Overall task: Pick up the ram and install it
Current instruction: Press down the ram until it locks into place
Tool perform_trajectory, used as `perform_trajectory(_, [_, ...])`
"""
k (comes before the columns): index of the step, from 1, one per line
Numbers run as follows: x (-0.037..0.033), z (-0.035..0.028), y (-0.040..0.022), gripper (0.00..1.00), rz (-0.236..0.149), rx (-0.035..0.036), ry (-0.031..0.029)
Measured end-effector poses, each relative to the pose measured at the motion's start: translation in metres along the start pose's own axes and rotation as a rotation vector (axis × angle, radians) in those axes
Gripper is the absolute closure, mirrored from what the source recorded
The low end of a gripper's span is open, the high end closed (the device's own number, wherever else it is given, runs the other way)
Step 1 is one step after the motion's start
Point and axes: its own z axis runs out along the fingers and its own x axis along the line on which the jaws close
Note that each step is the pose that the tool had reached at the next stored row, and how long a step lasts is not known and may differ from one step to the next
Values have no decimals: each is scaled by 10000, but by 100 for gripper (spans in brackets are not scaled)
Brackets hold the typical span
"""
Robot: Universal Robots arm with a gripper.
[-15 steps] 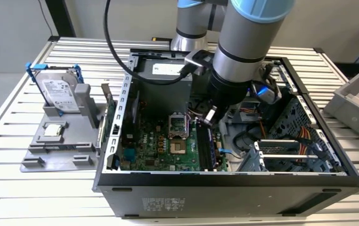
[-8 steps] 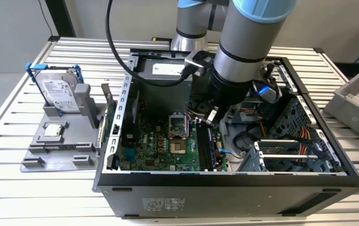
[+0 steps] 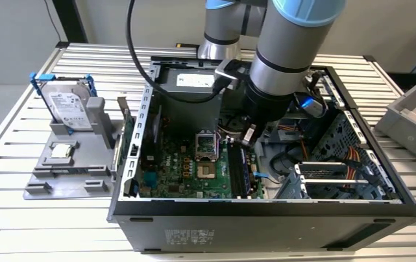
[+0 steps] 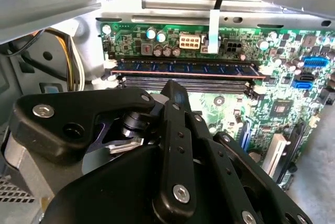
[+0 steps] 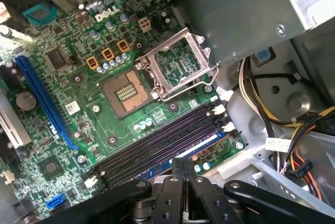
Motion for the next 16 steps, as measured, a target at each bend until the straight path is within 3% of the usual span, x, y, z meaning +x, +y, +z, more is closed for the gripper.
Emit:
perform_trajectory(10, [-11,0,-19,100,-827,-18,22])
perform_trajectory(16, [-12,-1,-20,100,-1710,-54,54])
